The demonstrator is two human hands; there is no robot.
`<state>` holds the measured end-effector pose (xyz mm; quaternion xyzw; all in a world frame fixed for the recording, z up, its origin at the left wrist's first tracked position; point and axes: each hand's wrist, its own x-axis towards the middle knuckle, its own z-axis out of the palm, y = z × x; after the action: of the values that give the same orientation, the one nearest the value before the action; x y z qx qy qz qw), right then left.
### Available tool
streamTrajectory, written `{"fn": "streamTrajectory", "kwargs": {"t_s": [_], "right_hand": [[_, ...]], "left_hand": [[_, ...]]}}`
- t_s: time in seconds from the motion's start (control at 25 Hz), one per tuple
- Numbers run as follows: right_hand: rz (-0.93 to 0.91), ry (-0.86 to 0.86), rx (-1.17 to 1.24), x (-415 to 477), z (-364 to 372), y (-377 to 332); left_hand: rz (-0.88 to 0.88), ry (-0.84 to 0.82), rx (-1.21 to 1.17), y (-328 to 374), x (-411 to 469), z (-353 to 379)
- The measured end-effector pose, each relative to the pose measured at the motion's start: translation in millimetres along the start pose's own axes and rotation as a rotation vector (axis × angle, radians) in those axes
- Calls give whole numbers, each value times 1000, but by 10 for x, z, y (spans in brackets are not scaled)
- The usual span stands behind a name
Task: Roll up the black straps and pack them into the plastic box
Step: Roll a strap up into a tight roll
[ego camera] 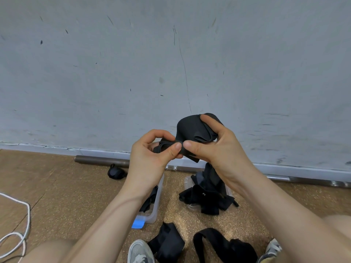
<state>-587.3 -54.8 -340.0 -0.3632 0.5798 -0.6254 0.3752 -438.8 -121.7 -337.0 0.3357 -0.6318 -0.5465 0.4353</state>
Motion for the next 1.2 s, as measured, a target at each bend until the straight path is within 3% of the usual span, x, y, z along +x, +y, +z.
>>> {"fn": "streamTrajectory", "kwargs": {"t_s": [0.12, 0.32, 0.6, 0.92, 1.2], "right_hand": [[16, -3, 30, 5, -12, 3], [144, -85, 321, 11, -96, -76], [170, -118, 427, -70, 3, -77], [-38, 79, 95, -52, 38, 5], [-65, 114, 87, -88, 62, -37]], "left_hand": [[-8, -42, -28, 1, -12, 7], [-103, -381, -126, 93, 19, -180], [-44, -247, -147, 92, 4, -159], [-138, -162, -171, 23, -42, -44], [-158, -4, -270, 49, -61, 78]]}}
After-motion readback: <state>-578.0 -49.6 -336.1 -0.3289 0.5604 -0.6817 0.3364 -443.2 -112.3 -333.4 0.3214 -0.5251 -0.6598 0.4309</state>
